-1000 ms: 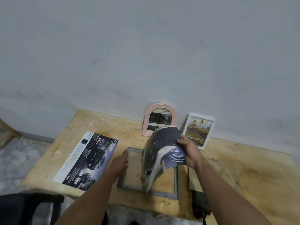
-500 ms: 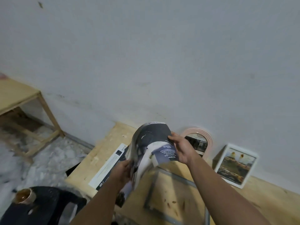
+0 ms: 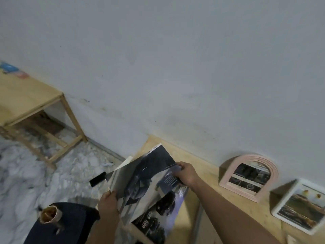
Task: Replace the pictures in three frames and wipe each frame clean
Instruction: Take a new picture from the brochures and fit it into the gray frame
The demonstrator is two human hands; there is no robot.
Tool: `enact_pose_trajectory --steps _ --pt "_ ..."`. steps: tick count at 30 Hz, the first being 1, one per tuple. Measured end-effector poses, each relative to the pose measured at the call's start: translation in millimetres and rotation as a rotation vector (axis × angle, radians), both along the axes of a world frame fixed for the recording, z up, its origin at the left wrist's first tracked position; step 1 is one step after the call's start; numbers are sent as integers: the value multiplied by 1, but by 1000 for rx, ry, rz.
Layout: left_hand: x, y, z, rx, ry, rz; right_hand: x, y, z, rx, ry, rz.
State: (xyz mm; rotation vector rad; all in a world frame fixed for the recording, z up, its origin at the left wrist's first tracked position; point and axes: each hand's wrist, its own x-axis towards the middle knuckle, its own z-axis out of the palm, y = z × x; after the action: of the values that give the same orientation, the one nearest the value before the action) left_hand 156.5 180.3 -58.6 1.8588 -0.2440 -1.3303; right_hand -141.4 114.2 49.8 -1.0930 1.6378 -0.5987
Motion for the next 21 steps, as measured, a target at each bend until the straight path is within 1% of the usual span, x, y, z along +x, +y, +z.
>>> enact_pose_trajectory --steps 2,3,5,8,10,11,12,13,14,15,16,17,18,21 --pt "13 -2 6 11 -110 -9 19 -18 -20 -16 86 29" --pt "20 -2 8 51 -188 -19 29 -28 -32 -24 129 49" --pt "35 -6 4 89 -270 -58 48 -47 -55 -23 203 85" --pt "53 -3 -21 103 -387 -263 67 -68 -83 -19 291 95" --pt "59 -1 -27 88 -409 -382 75 -76 -97 -14 342 121" --pt "58 -1 -24 124 -419 -431 77 -76 -101 -16 374 144" --pt "58 -1 -24 162 -496 -490 76 -74 -104 -27 433 164" --pt "58 1 -24 174 -627 -545 73 -70 -106 -43 517 175" --pt "58 3 -28 129 -806 -619 69 -64 -105 -57 603 173" --pt "55 3 -26 116 -964 -738 63 -56 -105 -56 662 159" --pt "54 3 -32 117 -1091 -842 56 -48 -105 -34 690 147" --pt "49 0 -33 121 -1174 -919 49 -39 -105 15 696 152" --pt "44 -4 -35 83 -1208 -980 41 -29 -108 79 694 186" --pt "35 -23 -40 -62 -1273 -1180 23 -1 -123 192 764 402"
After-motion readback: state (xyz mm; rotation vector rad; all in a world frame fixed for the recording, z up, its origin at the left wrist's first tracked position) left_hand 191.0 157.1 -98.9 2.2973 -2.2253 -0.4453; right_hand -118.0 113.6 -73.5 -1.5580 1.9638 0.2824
